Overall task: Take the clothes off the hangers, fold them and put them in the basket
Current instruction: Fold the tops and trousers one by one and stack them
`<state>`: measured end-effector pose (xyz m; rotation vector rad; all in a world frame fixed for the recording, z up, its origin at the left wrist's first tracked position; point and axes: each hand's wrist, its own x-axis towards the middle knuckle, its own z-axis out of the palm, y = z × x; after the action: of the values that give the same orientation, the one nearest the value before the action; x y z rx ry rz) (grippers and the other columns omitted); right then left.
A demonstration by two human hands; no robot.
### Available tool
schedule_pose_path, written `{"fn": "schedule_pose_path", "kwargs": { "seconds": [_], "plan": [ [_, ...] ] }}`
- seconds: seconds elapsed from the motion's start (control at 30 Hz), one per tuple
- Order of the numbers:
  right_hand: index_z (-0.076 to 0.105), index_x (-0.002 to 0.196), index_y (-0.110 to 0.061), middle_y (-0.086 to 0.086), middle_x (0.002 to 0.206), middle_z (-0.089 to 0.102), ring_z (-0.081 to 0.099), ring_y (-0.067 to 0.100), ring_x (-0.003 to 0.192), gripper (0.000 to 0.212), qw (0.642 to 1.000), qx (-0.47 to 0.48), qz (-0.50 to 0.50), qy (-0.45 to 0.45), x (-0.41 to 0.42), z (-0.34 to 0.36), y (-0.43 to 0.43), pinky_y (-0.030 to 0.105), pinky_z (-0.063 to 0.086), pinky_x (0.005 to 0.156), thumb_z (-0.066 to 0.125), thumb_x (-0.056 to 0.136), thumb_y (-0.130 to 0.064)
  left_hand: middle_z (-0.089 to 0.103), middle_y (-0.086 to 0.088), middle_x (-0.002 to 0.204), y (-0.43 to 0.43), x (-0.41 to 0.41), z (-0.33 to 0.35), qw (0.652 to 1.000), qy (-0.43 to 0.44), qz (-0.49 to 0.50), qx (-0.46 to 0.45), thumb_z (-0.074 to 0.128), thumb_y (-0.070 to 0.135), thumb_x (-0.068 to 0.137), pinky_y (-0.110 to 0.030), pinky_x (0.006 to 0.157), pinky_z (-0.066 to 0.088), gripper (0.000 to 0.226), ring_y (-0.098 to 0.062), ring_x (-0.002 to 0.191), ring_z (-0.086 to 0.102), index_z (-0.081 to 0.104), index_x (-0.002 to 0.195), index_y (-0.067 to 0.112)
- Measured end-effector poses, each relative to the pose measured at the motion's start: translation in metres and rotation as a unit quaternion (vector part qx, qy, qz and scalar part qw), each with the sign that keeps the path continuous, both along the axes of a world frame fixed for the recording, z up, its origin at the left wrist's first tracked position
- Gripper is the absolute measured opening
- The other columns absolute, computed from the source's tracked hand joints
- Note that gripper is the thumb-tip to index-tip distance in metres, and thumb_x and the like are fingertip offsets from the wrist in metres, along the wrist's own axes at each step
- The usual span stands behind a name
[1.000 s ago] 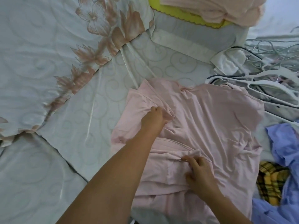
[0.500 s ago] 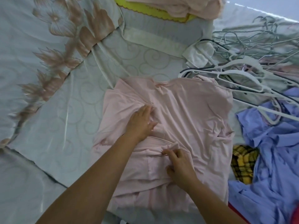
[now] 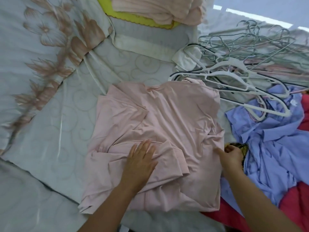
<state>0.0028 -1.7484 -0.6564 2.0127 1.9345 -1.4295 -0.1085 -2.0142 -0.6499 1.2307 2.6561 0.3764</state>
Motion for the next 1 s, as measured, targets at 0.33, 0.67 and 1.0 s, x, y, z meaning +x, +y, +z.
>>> {"fn": "schedule_pose_path", "kwargs": {
  "seconds": [0.33, 0.67, 1.0],
  "plan": [
    [0.061, 0.097, -0.012, -0.005, 0.068, 0.053, 0.048, -0.002, 0.058, 0.014, 0.926, 0.074, 0.303, 0.211, -0.058, 0.094, -0.079, 0.009, 0.035, 0.057, 0.062, 0.085, -0.005, 0.055, 0.007, 0.13, 0.012, 0.025, 0.033, 0.832, -0.457, 0.272, 0.157, 0.034, 0.049, 0.095, -0.008, 0.096, 0.035, 0.043, -0.012, 0.121, 0.051, 0.052, 0.126, 0.024],
    [0.05, 0.127, -0.006, 0.017, 0.129, 0.042, 0.043, 0.033, 0.118, 0.046, 0.942, 0.073, 0.327, -0.007, -0.055, 0.044, -0.106, 0.038, 0.035, 0.099, 0.064, 0.086, -0.019, 0.068, -0.012, 0.092, -0.008, 0.007, 0.037, 0.578, -0.557, 0.516, 0.299, 0.047, 0.029, 0.096, -0.033, 0.066, 0.054, 0.024, -0.022, 0.076, 0.065, 0.056, 0.101, 0.007],
    [0.057, 0.099, -0.022, 0.001, 0.086, 0.056, 0.054, 0.02, 0.079, 0.02, 0.941, -0.016, 0.339, 0.004, -0.029, 0.031, -0.095, 0.029, 0.041, 0.068, 0.067, 0.082, -0.019, 0.06, -0.006, 0.072, 0.007, -0.017, 0.028, 0.703, -0.45, 0.505, 0.221, 0.066, 0.02, 0.086, -0.02, 0.048, 0.046, 0.018, -0.003, 0.046, 0.056, 0.05, 0.088, 0.011]
  ]
}}
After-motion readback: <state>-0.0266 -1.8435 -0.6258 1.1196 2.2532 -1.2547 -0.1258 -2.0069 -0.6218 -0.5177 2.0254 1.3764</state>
